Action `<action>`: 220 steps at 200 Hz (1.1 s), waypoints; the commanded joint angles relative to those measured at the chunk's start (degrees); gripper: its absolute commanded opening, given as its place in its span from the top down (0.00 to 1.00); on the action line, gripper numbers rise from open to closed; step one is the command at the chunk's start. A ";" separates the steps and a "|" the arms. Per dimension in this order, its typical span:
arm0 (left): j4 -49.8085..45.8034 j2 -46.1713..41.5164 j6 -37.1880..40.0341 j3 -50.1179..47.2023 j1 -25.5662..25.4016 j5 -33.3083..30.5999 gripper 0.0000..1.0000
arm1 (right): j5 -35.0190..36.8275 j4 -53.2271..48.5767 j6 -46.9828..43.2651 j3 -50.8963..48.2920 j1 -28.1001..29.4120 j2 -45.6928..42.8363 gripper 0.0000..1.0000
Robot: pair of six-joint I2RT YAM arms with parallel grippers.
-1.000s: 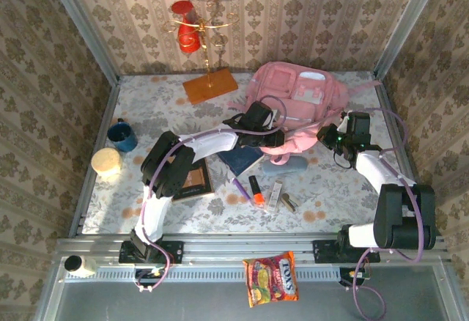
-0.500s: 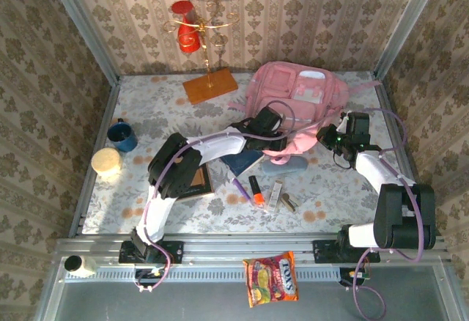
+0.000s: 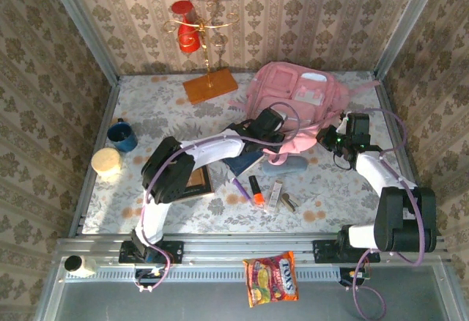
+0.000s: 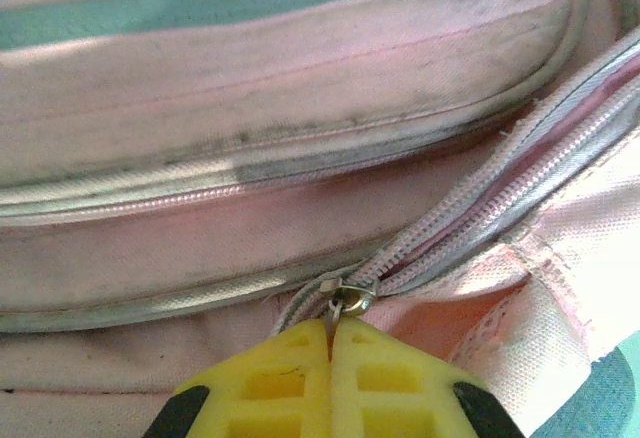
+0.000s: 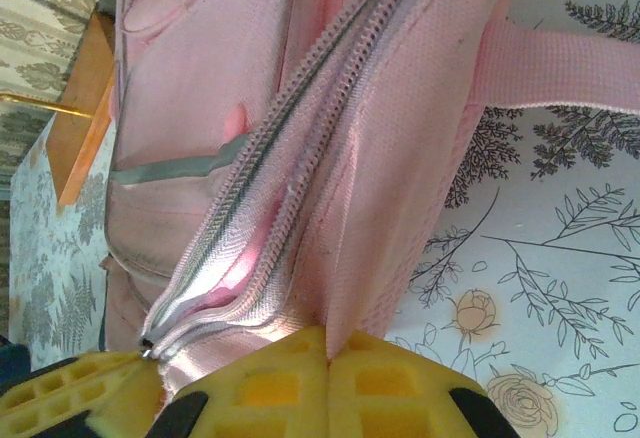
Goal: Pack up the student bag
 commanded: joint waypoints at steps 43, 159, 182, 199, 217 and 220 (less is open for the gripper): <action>-5.19 -2.29 6.80 -5.87 6.36 -7.89 1.00 | 5.38 -0.26 -2.02 3.20 -1.82 -2.38 1.00; 2.67 -10.85 7.44 -15.63 10.69 13.72 1.00 | -3.94 7.71 2.49 2.34 -2.56 1.38 1.00; 4.77 -13.49 5.66 -15.97 9.90 17.92 1.00 | -3.40 7.58 2.09 1.20 -1.51 1.33 1.00; 5.03 -13.61 3.29 -15.37 9.73 21.64 1.00 | -3.31 7.99 2.31 0.47 -1.41 0.83 1.00; 6.16 -13.23 -0.17 -14.78 9.33 24.98 0.87 | -3.09 7.90 2.14 0.33 -1.10 0.67 1.00; 6.24 -13.05 -0.70 -14.67 9.09 25.00 0.85 | -3.05 7.93 2.09 0.36 -1.00 0.63 1.00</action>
